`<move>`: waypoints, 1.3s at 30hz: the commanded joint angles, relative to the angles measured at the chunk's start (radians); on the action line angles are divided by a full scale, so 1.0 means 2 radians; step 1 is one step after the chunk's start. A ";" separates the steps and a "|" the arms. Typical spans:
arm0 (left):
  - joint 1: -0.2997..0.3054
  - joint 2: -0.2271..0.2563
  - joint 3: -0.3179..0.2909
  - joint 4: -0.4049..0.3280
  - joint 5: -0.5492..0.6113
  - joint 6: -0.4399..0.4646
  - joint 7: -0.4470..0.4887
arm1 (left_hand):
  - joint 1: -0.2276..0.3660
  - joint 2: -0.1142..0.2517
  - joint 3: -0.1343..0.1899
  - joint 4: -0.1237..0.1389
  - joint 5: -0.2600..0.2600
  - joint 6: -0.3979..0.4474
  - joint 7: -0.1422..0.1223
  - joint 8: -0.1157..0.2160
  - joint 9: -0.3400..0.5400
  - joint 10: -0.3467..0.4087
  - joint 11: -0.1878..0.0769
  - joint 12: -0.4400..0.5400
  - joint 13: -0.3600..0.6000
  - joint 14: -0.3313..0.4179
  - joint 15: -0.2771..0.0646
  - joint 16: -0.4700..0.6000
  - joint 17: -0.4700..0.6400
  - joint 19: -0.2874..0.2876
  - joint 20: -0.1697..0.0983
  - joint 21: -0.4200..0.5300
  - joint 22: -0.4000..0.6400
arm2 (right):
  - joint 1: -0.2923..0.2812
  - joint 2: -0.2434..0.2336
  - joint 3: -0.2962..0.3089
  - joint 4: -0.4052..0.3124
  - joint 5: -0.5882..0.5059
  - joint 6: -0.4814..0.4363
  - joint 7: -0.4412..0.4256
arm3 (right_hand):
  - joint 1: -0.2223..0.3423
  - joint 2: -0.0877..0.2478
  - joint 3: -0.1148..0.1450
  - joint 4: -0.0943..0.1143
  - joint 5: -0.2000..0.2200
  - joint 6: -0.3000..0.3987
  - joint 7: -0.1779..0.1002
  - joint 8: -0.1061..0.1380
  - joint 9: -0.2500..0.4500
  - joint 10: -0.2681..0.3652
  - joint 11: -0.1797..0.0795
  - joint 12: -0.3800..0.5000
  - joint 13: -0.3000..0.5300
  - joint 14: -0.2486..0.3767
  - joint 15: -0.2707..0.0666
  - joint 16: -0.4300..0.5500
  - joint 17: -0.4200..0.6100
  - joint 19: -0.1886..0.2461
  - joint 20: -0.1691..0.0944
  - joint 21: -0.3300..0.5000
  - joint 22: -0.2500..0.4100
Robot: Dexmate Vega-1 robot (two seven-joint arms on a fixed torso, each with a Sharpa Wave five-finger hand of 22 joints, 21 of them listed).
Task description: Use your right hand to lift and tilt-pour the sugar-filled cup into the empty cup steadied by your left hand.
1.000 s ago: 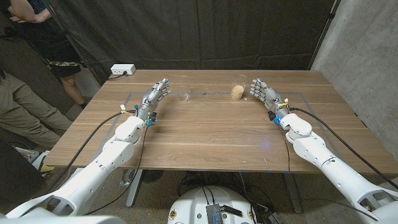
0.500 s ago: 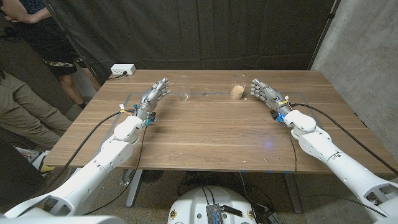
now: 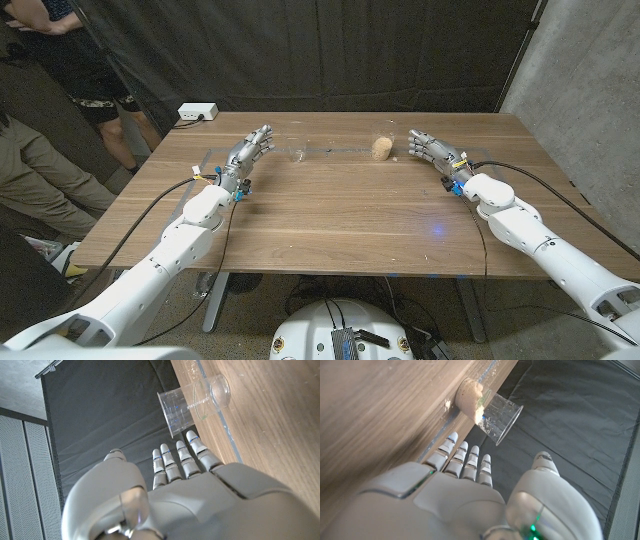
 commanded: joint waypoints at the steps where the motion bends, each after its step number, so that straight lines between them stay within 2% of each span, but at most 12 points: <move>1: 0.005 0.008 0.001 -0.016 0.006 0.006 0.007 | 0.000 -0.003 0.002 0.001 0.002 0.004 0.000 -0.002 0.001 0.004 0.001 0.000 0.001 0.007 -0.047 -0.001 0.002 0.001 -0.001 -0.002 0.001 | 0.026 -0.023 -0.010 0.033 -0.045 0.004 -0.011 | 0.001 -0.006 -0.001 -0.001 -0.001 0.000 -0.003 0.002 0.003 -0.004 -0.001 0.000 0.002 -0.008 -0.034 -0.002 0.001 -0.006 0.001 -0.003 0.001; 10: 0.016 0.017 -0.002 -0.032 0.006 0.008 0.015 | -0.001 -0.003 0.004 0.000 0.001 0.006 0.000 -0.003 0.001 0.005 0.000 -0.001 0.001 0.006 -0.046 -0.002 0.002 0.001 -0.001 -0.003 0.001 | 0.041 -0.027 -0.029 0.041 -0.105 0.004 -0.040 | -0.013 -0.018 -0.009 -0.003 0.001 -0.035 0.000 -0.003 0.003 -0.044 0.005 -0.011 0.002 -0.050 -0.023 -0.004 0.001 -0.027 0.006 -0.006 0.000; 13: 0.019 0.021 -0.003 -0.039 0.007 0.010 0.018 | -0.001 -0.003 0.004 0.000 0.001 0.006 0.000 -0.004 0.001 0.005 0.003 -0.001 0.001 0.007 -0.046 -0.002 0.002 0.002 -0.001 -0.003 0.001 | 0.045 -0.022 -0.032 0.048 -0.117 0.008 -0.050 | -0.014 -0.020 -0.010 -0.003 0.001 -0.042 -0.001 -0.004 0.003 -0.052 0.005 -0.013 0.001 -0.059 -0.023 -0.005 0.001 -0.031 0.007 -0.006 0.000; 21: 0.024 0.028 -0.003 -0.052 0.008 0.015 0.025 | -0.001 -0.004 0.006 -0.001 0.001 0.007 -0.001 -0.005 0.001 0.006 0.002 -0.001 0.001 0.007 -0.046 -0.002 0.002 0.002 -0.001 -0.004 0.001 | 0.061 -0.021 -0.042 0.062 -0.146 0.005 -0.057 | -0.016 -0.021 -0.012 -0.003 0.002 -0.046 -0.001 -0.003 0.003 -0.053 0.007 -0.013 0.001 -0.062 -0.020 -0.004 0.001 -0.034 0.007 -0.007 0.000; 27: 0.024 0.032 -0.002 -0.060 0.011 0.021 0.028 | -0.002 -0.004 0.007 -0.001 0.001 0.008 0.000 -0.006 0.002 0.005 0.001 -0.002 0.001 0.008 -0.046 -0.002 0.002 0.002 -0.002 -0.004 0.002 | 0.084 -0.024 -0.047 0.098 -0.157 0.018 -0.043 | -0.018 -0.023 -0.012 -0.004 0.002 -0.049 0.000 -0.003 0.003 -0.054 0.009 -0.012 0.001 -0.061 -0.020 -0.002 0.000 -0.034 0.007 -0.006 0.000; 31: 0.025 0.035 -0.002 -0.066 0.012 0.025 0.031 | -0.002 -0.004 0.007 -0.001 0.001 0.008 0.000 -0.006 0.002 0.005 0.002 -0.002 0.001 0.009 -0.046 -0.002 0.002 0.003 -0.001 -0.004 0.002 | 0.095 -0.028 -0.048 0.119 -0.165 0.028 -0.038 | -0.018 -0.024 -0.013 -0.004 0.003 -0.048 -0.001 -0.001 0.003 -0.049 0.006 -0.009 0.000 -0.054 -0.026 0.002 0.000 -0.029 0.006 -0.003 0.000; 39: 0.029 0.038 -0.002 -0.076 0.014 0.031 0.040 | -0.003 -0.004 0.008 -0.001 0.001 0.008 0.000 -0.007 0.002 0.005 0.001 -0.003 0.000 0.008 -0.047 -0.002 0.002 0.003 -0.002 -0.005 0.002 | 0.104 -0.036 -0.051 0.136 -0.168 0.030 -0.019 | -0.018 -0.024 -0.013 -0.005 0.004 -0.045 -0.002 0.002 0.002 -0.043 0.003 -0.006 0.000 -0.048 -0.033 0.005 0.000 -0.024 0.003 0.000 -0.001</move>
